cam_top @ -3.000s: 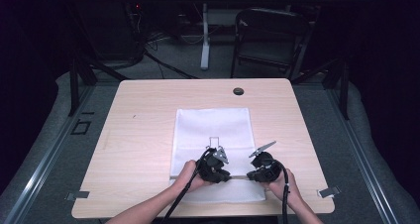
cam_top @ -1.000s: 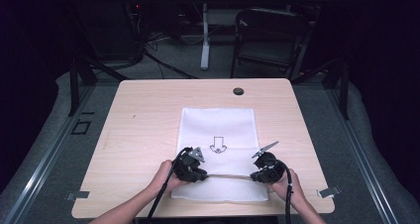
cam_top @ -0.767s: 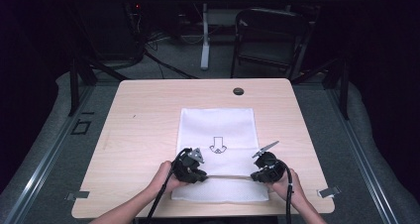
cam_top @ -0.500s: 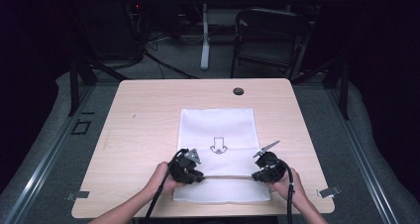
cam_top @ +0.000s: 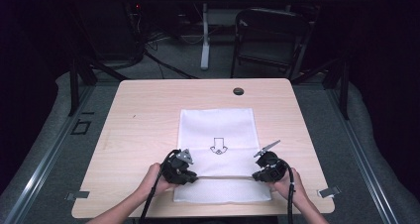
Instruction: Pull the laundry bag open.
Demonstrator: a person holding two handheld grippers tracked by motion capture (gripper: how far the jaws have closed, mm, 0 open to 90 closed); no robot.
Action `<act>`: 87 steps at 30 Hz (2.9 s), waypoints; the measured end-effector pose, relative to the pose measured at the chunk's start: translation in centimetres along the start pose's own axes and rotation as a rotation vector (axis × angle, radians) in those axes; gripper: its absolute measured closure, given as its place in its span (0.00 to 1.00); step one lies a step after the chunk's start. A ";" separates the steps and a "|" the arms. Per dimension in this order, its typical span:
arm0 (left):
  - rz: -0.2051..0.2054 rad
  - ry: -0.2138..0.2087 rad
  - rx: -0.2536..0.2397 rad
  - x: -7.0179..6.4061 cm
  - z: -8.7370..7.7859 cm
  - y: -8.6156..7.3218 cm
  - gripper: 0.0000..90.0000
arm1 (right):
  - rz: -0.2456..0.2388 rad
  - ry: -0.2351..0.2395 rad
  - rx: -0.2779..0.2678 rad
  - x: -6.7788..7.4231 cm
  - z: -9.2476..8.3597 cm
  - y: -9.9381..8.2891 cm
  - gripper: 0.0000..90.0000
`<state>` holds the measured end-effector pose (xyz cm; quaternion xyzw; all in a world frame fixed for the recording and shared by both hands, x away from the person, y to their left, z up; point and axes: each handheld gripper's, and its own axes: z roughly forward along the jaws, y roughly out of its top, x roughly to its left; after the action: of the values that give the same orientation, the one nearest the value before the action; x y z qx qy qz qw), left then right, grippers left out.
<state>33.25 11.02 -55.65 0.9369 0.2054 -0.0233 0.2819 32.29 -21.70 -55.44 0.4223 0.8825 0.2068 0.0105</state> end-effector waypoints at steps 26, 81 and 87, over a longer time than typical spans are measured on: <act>-0.015 -0.004 -0.005 0.3 -0.6 -0.7 0.91 | 0.015 0.020 0.003 -0.3 -0.1 -0.1 1.00; -0.055 0.030 0.003 1.0 -3.0 -3.3 0.91 | 0.017 -0.001 0.030 -0.5 -0.4 -0.2 1.00; -0.053 0.027 -0.002 0.7 -3.2 -3.5 0.91 | 0.023 0.002 0.019 -0.5 -0.3 -0.3 1.00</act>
<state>32.30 15.66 -54.88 0.9311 0.2340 -0.0179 0.2793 32.31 -22.34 -55.32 0.4325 0.8794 0.1990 0.0034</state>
